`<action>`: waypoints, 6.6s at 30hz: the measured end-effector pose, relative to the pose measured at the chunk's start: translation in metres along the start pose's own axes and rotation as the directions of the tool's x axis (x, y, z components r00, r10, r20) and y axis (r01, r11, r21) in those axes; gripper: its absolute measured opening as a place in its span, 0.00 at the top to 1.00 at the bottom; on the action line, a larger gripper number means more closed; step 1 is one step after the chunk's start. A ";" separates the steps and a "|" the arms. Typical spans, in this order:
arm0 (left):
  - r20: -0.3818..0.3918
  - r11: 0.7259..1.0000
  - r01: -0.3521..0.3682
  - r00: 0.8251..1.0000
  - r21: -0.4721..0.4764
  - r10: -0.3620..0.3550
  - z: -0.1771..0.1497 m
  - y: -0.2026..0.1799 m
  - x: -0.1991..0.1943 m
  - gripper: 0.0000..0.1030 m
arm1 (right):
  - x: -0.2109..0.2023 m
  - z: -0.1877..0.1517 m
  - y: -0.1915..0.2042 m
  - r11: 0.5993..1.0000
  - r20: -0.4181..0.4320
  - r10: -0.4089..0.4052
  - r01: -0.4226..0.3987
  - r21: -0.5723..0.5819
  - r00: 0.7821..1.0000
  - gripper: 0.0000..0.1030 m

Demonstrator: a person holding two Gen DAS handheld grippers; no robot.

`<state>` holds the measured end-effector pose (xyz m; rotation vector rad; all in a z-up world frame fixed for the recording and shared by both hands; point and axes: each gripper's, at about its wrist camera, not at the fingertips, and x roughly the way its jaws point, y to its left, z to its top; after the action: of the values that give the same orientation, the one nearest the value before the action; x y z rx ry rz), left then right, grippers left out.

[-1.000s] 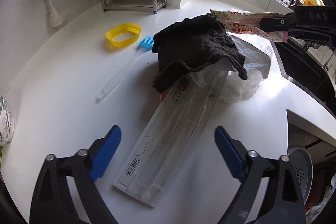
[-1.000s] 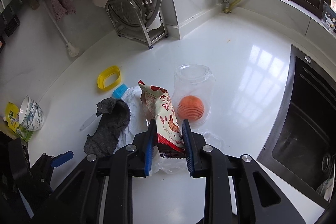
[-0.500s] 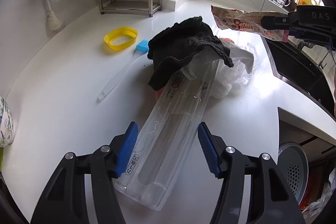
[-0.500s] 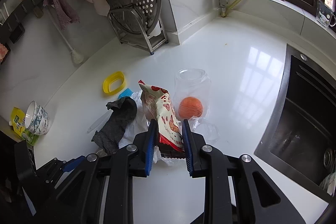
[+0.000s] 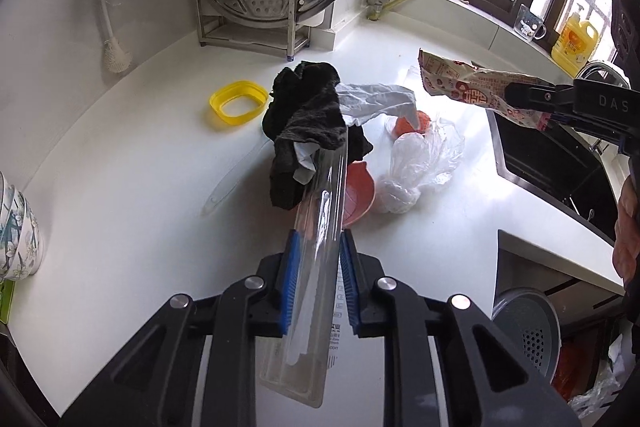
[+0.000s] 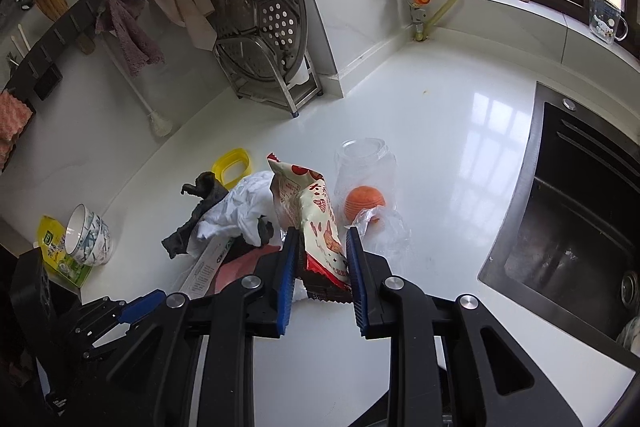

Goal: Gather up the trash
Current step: 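Grasp the clear toothbrush package with the left tool while the right tool lifts the wrapper, then carry the package and wrapper in both tools over the grey trash bin, then open both tools to drop the package and wrapper into the bin, then move both tools back to the trash pile on the counter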

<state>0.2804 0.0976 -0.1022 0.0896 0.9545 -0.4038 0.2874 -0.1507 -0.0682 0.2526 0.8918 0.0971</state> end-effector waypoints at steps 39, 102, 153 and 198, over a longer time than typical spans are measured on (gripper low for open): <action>-0.027 0.993 0.110 0.993 -0.037 -0.111 -0.015 -0.002 -0.010 0.87 | 0.063 -0.074 -0.051 0.982 -0.231 -0.159 0.177 0.062 0.960 0.60; -0.018 0.993 0.115 0.993 -0.038 -0.116 -0.002 -0.034 -0.045 0.78 | -0.019 -0.110 -0.065 0.981 -0.143 0.039 -0.011 0.193 0.989 0.91; -0.212 0.997 0.068 0.975 0.027 -0.061 -0.172 -0.239 -0.080 0.33 | -0.193 -0.246 -0.151 0.988 -0.177 0.048 -0.021 0.154 0.983 0.49; 0.015 0.995 0.007 1.000 -0.101 -0.006 0.022 -0.023 0.002 0.20 | -0.040 -0.089 -0.074 0.969 -0.138 0.006 0.029 0.246 0.990 0.44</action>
<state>0.2900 0.0707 -0.0893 -0.0089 0.9590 -0.3610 0.1918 -0.2143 -0.1103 0.4785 1.0440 -0.0088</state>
